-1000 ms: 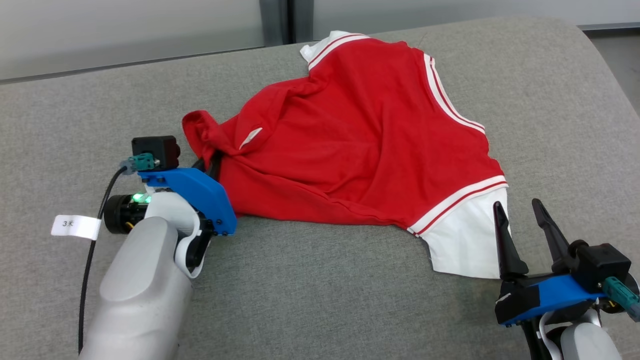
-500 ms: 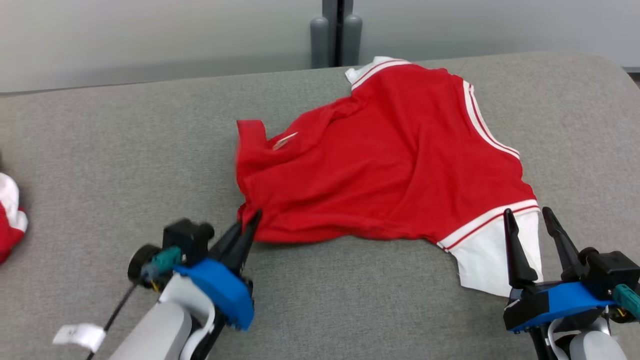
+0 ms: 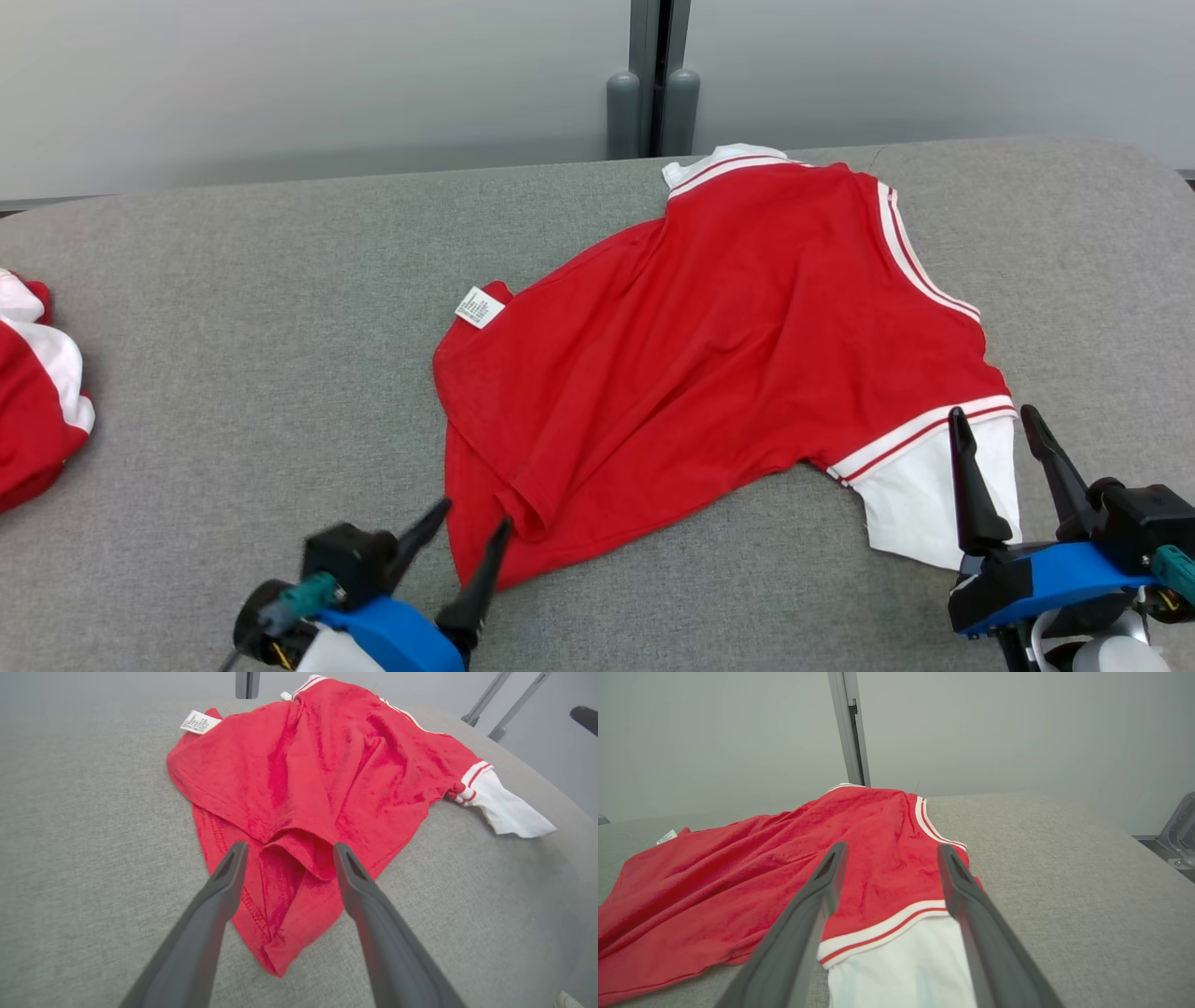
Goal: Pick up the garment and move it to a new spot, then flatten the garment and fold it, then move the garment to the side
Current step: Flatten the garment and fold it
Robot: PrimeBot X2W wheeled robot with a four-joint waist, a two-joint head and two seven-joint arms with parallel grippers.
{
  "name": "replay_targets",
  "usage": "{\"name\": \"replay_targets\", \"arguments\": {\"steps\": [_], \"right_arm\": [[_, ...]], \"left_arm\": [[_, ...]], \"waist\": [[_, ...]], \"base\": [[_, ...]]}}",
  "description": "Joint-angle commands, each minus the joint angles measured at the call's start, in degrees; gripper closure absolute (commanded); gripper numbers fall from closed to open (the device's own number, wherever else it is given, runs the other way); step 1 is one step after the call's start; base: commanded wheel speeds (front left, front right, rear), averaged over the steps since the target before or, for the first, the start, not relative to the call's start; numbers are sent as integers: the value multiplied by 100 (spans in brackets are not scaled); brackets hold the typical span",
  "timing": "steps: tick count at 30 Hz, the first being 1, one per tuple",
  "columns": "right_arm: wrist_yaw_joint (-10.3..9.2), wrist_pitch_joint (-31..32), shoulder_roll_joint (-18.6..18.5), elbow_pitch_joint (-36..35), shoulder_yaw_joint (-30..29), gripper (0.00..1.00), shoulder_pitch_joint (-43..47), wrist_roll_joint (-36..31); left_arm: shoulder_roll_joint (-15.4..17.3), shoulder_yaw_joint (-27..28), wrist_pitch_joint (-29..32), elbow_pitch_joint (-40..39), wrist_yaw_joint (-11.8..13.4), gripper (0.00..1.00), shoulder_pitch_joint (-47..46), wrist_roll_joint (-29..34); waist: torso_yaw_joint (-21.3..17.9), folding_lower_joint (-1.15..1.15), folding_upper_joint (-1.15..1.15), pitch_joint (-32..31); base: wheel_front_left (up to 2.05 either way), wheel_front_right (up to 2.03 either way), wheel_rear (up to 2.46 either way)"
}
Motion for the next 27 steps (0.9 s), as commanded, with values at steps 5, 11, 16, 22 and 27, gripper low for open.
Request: {"name": "replay_targets", "arguments": {"steps": [5, 11, 16, 22, 27], "right_arm": [[1, 17, -7, -57, -27, 0, 50, 35], [1, 24, -7, -86, 160, 0, -102, 72], [1, -44, -6, -70, 183, 0, -165, 105], [1, -100, -7, -56, 192, 0, -230, 141], [1, -156, -7, -66, 196, 0, -289, 165]], "left_arm": [[-147, 447, 446, -84, 503, 0, -366, -364], [-515, 606, 1044, 1018, 1022, 0, -1143, -506], [-787, 675, 1271, 1808, 1124, 0, -1641, -664], [-966, 712, 1353, 2519, 1097, 0, -1990, -757], [-1032, 649, 1100, 2826, 737, 100, -2254, -761]], "waist": [[4, 1, 0, -15], [-138, 1, 0, 123], [-295, 1, 0, 292], [-440, 1, 0, 448], [-481, 1, 0, 584]], "base": [[0, 0, 0], [0, 0, 0], [0, 0, 0], [0, 0, 0], [0, 0, 0]]}}
